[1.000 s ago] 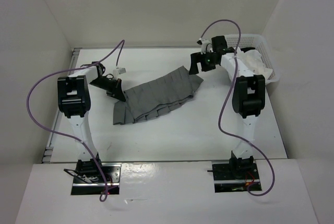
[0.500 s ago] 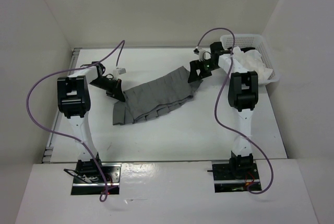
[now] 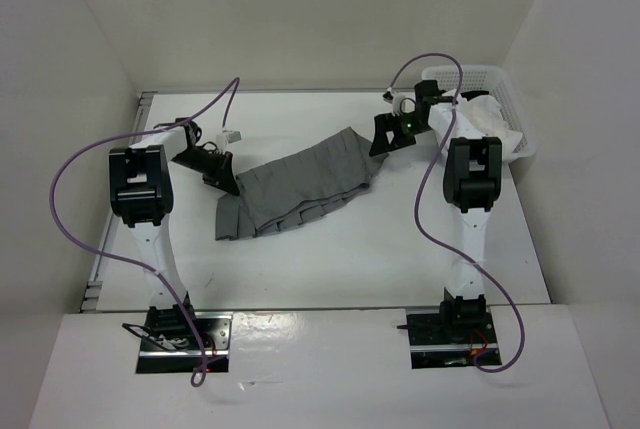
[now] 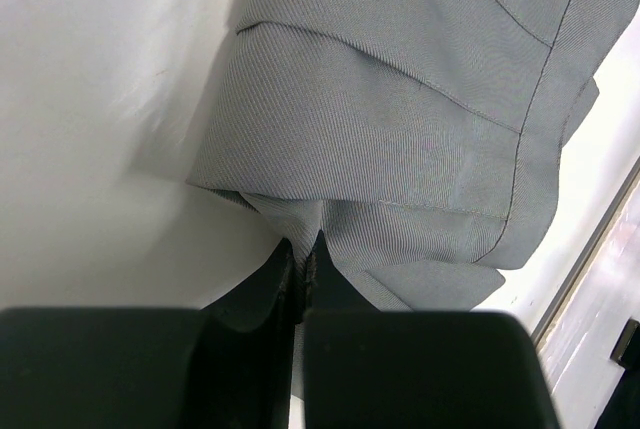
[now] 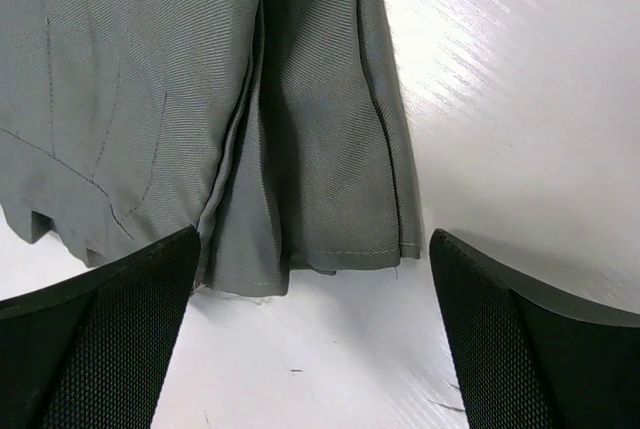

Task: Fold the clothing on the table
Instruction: Fold the skirt

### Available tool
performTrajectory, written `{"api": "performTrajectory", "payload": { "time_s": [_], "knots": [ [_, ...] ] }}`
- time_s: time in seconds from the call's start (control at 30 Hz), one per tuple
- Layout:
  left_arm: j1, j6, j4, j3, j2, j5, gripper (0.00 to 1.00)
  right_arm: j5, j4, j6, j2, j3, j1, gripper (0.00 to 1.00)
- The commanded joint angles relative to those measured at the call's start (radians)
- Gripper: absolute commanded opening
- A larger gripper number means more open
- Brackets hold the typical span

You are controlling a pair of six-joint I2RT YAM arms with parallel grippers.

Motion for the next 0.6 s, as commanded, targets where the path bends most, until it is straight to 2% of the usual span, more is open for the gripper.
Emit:
{"api": "performTrajectory", "payload": {
  "time_s": [0.0, 0.27, 0.57],
  "knots": [
    [0.003, 0.032, 0.012, -0.024, -0.004, -0.093, 0.0, -0.038, -0.023, -0.012, 0.017, 0.04, 0.003, 1.0],
    [0.003, 0.032, 0.012, -0.024, -0.004, -0.093, 0.0, -0.096, -0.07, -0.041, 0.09, 0.049, 0.067, 1.0],
    [0.003, 0.032, 0.012, -0.035, -0.004, -0.093, 0.0, -0.118, -0.09, -0.041, 0.101, 0.067, 0.097, 0.98]
  ]
}}
